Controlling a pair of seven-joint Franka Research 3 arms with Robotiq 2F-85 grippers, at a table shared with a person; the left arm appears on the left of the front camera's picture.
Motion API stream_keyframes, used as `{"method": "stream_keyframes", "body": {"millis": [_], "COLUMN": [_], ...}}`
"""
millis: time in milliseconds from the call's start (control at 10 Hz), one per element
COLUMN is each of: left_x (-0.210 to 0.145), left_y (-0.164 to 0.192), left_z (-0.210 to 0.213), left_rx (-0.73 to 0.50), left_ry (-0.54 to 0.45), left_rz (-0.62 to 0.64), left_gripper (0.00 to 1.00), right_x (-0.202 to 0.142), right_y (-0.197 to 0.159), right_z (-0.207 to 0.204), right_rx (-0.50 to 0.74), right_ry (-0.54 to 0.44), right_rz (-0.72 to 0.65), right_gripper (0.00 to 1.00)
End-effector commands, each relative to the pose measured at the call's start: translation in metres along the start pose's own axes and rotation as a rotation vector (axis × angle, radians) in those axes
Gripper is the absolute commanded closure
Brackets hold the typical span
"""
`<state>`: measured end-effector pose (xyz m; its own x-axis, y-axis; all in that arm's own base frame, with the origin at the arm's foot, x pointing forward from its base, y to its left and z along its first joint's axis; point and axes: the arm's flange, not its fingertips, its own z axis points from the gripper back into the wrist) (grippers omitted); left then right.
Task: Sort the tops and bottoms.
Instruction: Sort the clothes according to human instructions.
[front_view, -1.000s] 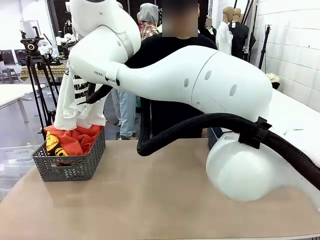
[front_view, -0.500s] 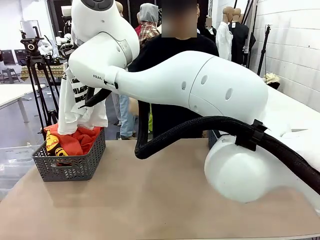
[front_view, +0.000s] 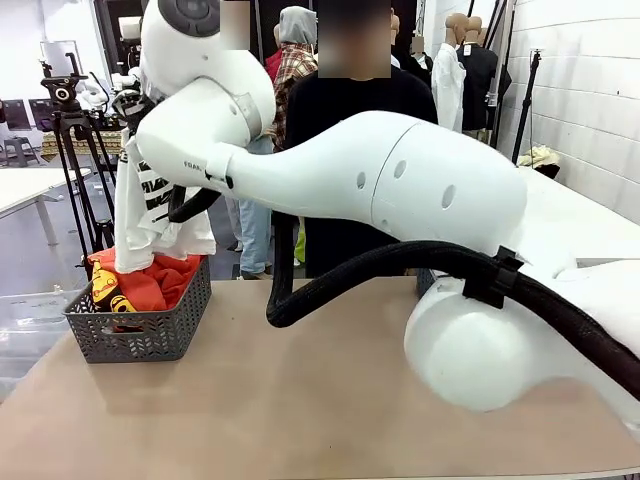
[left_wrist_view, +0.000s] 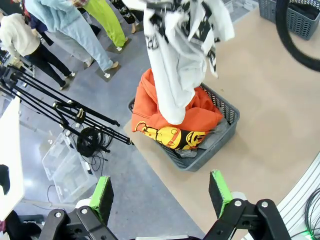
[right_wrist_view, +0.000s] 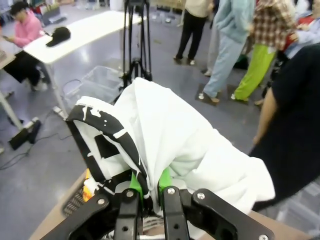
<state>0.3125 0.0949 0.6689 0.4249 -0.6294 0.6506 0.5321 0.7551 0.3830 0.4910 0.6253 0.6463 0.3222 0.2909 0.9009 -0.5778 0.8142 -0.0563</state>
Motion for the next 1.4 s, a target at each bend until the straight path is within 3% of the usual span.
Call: {"method": "stream_keyframes", "body": {"millis": [0, 200, 500, 600, 700, 1000, 1300], "left_x": [0.001, 0.001, 0.001, 0.001, 0.001, 0.001, 0.001], "left_y": [0.001, 0.001, 0.001, 0.001, 0.001, 0.001, 0.001], "left_z": [0.001, 0.001, 0.001, 0.001, 0.001, 0.001, 0.001], "left_rx": [0.003, 0.003, 0.003, 0.003, 0.003, 0.003, 0.003], "left_ry": [-0.001, -0.001, -0.001, -0.001, -0.001, -0.001, -0.001], "left_rz": [0.002, 0.002, 0.002, 0.002, 0.002, 0.002, 0.002], "left_gripper": [0.00, 0.00, 0.00, 0.00, 0.00, 0.00, 0.00], "right_x": [0.073, 0.074, 0.051, 0.049, -0.103, -0.107, -0.104], "right_y": [0.045, 0.057, 0.076, 0.071, 0.015, 0.013, 0.037], "right_z": [-0.119, -0.195, -0.273, -0.270, -0.094, -0.097, -0.186], "right_rx": [0.103, 0.116, 0.289, 0.328, 0.212, 0.257, 0.322], "right_ry": [-0.004, 0.124, 0.259, 0.322, 0.204, 0.243, 0.290], "right_rz": [-0.030, -0.058, -0.103, -0.070, -0.114, -0.103, -0.081], "right_gripper": [1.00, 1.00, 1.00, 1.00, 1.00, 1.00, 1.00]}}
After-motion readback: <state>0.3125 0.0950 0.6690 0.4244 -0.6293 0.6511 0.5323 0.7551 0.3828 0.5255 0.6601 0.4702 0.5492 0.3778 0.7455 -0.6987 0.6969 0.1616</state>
